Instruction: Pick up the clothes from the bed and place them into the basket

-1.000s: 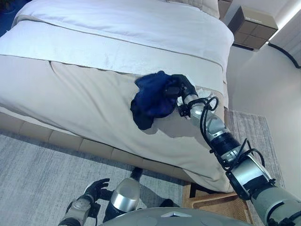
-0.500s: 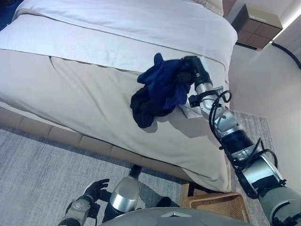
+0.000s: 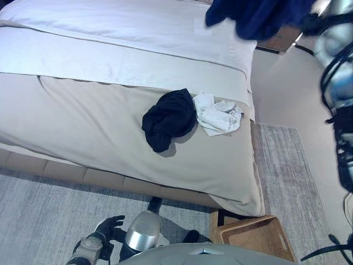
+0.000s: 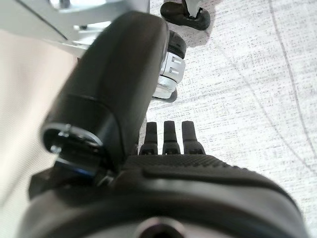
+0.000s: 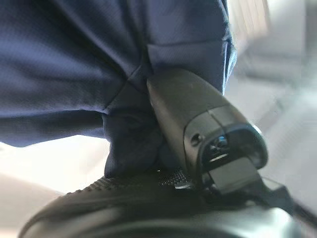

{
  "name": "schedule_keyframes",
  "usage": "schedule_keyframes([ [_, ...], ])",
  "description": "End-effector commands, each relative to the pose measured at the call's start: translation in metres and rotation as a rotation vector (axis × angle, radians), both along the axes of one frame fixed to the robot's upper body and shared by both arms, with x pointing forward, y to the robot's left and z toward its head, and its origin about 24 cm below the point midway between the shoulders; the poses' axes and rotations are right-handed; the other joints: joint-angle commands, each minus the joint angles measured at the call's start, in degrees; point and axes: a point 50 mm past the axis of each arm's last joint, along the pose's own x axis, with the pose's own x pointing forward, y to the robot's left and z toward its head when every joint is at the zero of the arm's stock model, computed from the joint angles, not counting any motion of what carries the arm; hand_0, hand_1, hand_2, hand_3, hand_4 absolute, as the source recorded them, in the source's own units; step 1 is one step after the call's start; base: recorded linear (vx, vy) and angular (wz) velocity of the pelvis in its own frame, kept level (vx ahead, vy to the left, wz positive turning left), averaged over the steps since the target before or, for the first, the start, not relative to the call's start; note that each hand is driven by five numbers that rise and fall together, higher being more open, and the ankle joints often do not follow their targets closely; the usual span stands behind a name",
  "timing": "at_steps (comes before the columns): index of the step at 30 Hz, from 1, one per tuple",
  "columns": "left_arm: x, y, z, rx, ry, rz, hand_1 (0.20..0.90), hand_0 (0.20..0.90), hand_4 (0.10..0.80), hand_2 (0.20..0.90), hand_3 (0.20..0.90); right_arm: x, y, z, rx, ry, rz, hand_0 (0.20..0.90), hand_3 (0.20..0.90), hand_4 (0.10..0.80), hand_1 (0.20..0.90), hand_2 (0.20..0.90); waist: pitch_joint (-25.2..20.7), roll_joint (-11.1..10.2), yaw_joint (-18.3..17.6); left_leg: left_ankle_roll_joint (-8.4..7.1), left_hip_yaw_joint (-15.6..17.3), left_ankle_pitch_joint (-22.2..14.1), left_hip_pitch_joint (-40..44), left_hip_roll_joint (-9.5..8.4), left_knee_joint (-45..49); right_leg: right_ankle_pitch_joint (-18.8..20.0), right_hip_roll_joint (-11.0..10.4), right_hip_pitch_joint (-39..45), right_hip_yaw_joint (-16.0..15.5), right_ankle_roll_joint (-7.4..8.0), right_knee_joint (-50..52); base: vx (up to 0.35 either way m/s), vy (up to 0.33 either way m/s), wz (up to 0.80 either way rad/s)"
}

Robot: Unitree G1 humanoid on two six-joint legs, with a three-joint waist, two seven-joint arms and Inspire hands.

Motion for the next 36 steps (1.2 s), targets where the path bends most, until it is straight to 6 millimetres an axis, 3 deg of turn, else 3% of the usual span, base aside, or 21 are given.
schedule_keyframes([
  [1,-0.012,0.011,0.000,0.018,0.060,-0.039,0.900,0.900,0.800,0.900,0.900,-0.032,-0.007,0.040,0.072,-0.276,-0.043,0.300,0.200,0.100,0.300,0.300,-11.42,0.18,0.28,2.81,1.80,-8.09,7.10,0.06,-3.11,-4.39,0.48,-3.57,4.22,-0.34,9.87,0.000,0.000,0.00],
  [6,-0.007,0.011,0.001,0.021,0.069,-0.051,0.900,0.900,0.800,0.900,0.900,-0.026,-0.026,0.039,0.111,-0.216,-0.160,0.300,0.200,0.100,0.300,0.300,-11.61,0.28,-0.22,3.03,2.49,-8.55,7.30,-0.05,-2.79,-4.15,0.40,-4.29,4.29,-0.20,10.78,-0.030,-0.015,-0.01],
  [11,-0.006,0.015,0.003,0.045,0.091,-0.088,0.900,0.900,0.800,0.900,0.900,-0.013,-0.053,0.020,0.116,-0.045,-0.239,0.300,0.200,0.100,0.300,0.300,-11.16,0.65,-2.04,3.60,4.24,-9.50,7.21,0.33,-1.67,-4.20,0.28,-6.10,5.79,-0.06,12.86,-0.054,-0.074,-0.09],
  [17,-0.007,0.016,0.003,0.050,0.124,-0.093,0.900,0.900,0.800,0.900,0.900,0.006,-0.076,-0.064,0.125,0.246,-0.142,0.300,0.200,0.100,0.300,0.300,-9.95,3.93,-7.92,4.10,10.52,-10.94,7.54,2.05,-0.75,-6.04,1.44,-7.41,9.69,-1.16,12.22,-0.101,-0.097,-0.51],
  [20,-0.005,0.015,0.003,0.054,0.125,-0.109,0.900,0.900,0.800,0.900,0.900,0.010,-0.068,-0.121,0.083,0.393,-0.075,0.300,0.200,0.100,0.300,0.300,-9.06,5.12,-11.36,4.09,13.78,-11.42,8.07,2.58,-0.72,-5.54,1.91,-8.22,12.06,-1.35,11.43,-0.049,-0.114,-0.80],
  [21,-0.005,0.016,0.003,0.056,0.126,-0.110,0.900,0.900,0.800,0.900,0.900,0.010,-0.069,-0.122,0.085,0.395,-0.076,0.300,0.200,0.100,0.300,0.300,-9.12,5.05,-11.19,4.09,13.89,-11.44,8.12,2.61,-0.75,-5.51,1.94,-8.21,12.16,-1.36,11.40,-0.010,-0.137,-0.87],
  [22,-0.002,0.014,0.003,0.048,0.110,-0.100,0.900,0.900,0.800,0.900,0.900,0.009,-0.063,-0.149,0.065,0.471,-0.028,0.300,0.200,0.100,0.300,0.300,-8.72,5.69,-13.32,3.98,15.41,-11.63,8.44,2.85,-0.87,-5.09,2.19,-8.41,13.56,-1.40,10.54,0.004,-0.104,-0.67],
  [23,-0.002,0.014,0.004,0.049,0.104,-0.101,0.900,0.900,0.800,0.900,0.900,0.008,-0.062,-0.158,0.076,0.496,-0.011,0.300,0.200,0.100,0.300,0.300,-8.67,5.79,-13.68,3.96,16.02,-11.74,8.67,2.97,-1.00,-4.91,2.35,-8.42,14.21,-1.43,10.20,0.015,-0.188,-0.78],
  [26,0.014,0.006,0.006,0.024,0.033,-0.083,0.900,0.900,0.800,0.900,0.900,0.004,-0.047,-0.217,0.087,0.665,0.093,0.300,0.200,0.100,0.300,0.300,-7.98,7.09,-17.48,3.32,20.11,-11.84,9.28,3.82,-1.42,-3.94,3.30,-8.68,16.37,-1.69,8.49,0.027,-0.190,-0.89],
  [30,0.033,-0.004,0.011,0.012,-0.059,-0.091,0.900,0.900,0.800,0.900,0.900,0.002,-0.040,-0.241,0.097,0.766,0.111,0.300,0.200,0.100,0.300,0.300,-6.98,8.23,-19.53,3.10,22.23,-11.80,8.25,4.35,-0.34,-3.59,3.92,-10.19,17.89,-2.09,8.62,-0.013,-0.152,-0.59],
  [36,0.093,-0.036,0.035,-0.054,-0.300,-0.176,0.900,0.900,0.800,0.900,0.900,0.015,-0.039,-0.256,0.155,0.823,0.010,0.300,0.200,0.100,0.300,0.300,-1.84,10.11,-20.86,2.36,23.07,-12.28,2.75,4.79,4.71,-3.82,3.38,-15.61,17.51,-3.19,11.63,-0.126,-0.110,-0.23],
])
